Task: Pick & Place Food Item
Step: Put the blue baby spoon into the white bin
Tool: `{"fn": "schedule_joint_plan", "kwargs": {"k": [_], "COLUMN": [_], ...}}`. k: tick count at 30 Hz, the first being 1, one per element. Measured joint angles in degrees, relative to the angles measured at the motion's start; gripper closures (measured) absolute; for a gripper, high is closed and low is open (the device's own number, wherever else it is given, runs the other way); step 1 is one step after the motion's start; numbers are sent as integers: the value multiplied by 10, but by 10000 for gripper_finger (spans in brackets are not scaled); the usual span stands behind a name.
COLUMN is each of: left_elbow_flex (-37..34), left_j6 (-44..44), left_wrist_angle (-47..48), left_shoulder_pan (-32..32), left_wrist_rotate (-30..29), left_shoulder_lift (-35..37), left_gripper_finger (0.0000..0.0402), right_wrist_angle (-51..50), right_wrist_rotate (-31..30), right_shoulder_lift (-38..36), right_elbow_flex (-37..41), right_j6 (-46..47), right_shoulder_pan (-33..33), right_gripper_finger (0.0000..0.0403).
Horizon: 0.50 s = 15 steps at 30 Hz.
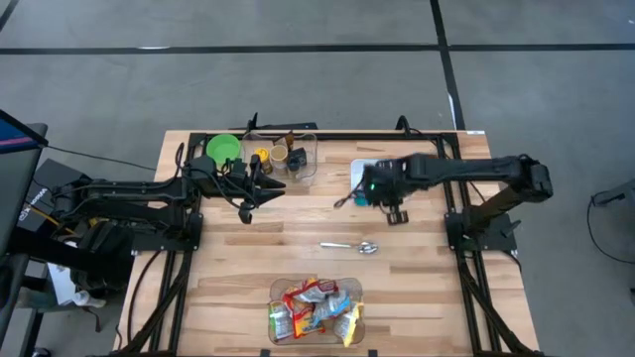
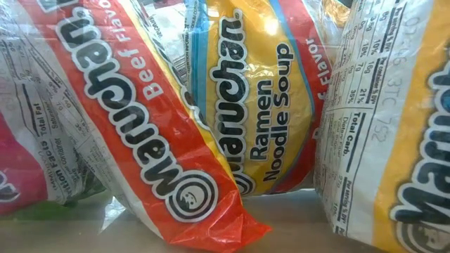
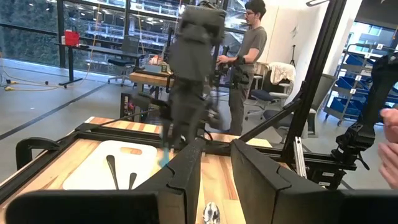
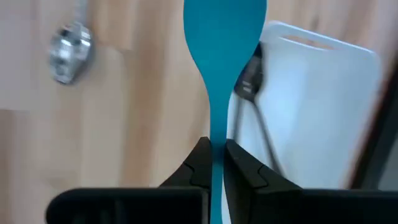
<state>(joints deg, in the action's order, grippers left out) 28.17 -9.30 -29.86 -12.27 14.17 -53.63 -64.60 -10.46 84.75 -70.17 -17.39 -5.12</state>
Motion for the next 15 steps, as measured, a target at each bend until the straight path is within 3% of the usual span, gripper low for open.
{"fn": "schedule_joint_plan", "kwargs": {"k": [6, 15], "left_elbow_flex": [0, 0], "left_j6": [0, 0], "left_wrist_angle": [0, -1], "left_shoulder_pan": [0, 0], "left_wrist_rotate": [0, 0], "left_shoulder_lift": [0, 0], "left_gripper_finger": [317, 317], "right_wrist_angle": [1, 20], "right_wrist_rotate": [5, 71], "right_shoulder_lift": [-15, 7], "right_elbow_flex": [0, 0], "right_j6": [-104, -226], "right_shoulder_pan": [-84, -193], "right_gripper_finger": [392, 392]}}
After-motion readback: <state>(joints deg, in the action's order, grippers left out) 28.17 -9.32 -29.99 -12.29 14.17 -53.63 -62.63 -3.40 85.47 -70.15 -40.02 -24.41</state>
